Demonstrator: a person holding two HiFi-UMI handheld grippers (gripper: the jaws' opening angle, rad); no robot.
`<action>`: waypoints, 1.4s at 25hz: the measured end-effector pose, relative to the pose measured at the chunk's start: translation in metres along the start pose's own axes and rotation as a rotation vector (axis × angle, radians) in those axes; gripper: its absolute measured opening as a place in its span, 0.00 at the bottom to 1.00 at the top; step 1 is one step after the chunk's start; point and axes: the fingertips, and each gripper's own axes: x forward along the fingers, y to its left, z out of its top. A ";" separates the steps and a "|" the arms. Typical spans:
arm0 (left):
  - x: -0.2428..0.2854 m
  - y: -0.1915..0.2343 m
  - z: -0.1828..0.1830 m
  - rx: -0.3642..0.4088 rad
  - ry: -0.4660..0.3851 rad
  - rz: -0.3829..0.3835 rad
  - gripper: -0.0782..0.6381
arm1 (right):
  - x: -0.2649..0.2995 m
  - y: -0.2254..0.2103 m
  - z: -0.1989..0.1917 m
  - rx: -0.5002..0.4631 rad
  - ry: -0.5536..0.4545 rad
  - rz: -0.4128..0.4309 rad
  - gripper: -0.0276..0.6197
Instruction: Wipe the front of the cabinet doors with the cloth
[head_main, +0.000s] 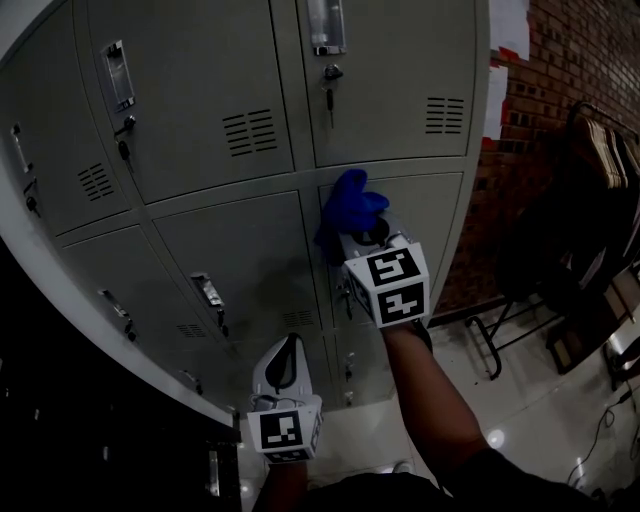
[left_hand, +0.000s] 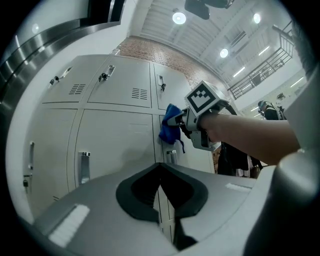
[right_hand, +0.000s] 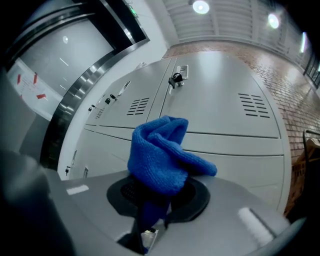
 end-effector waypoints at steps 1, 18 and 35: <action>0.000 0.001 0.000 -0.002 -0.001 -0.001 0.13 | 0.000 -0.001 0.000 0.001 0.002 0.001 0.16; -0.004 -0.017 0.001 -0.015 -0.012 -0.037 0.13 | -0.039 -0.113 -0.015 0.000 0.048 -0.102 0.16; -0.004 -0.023 -0.006 -0.011 -0.005 -0.041 0.13 | -0.070 -0.191 -0.026 -0.010 0.069 -0.196 0.16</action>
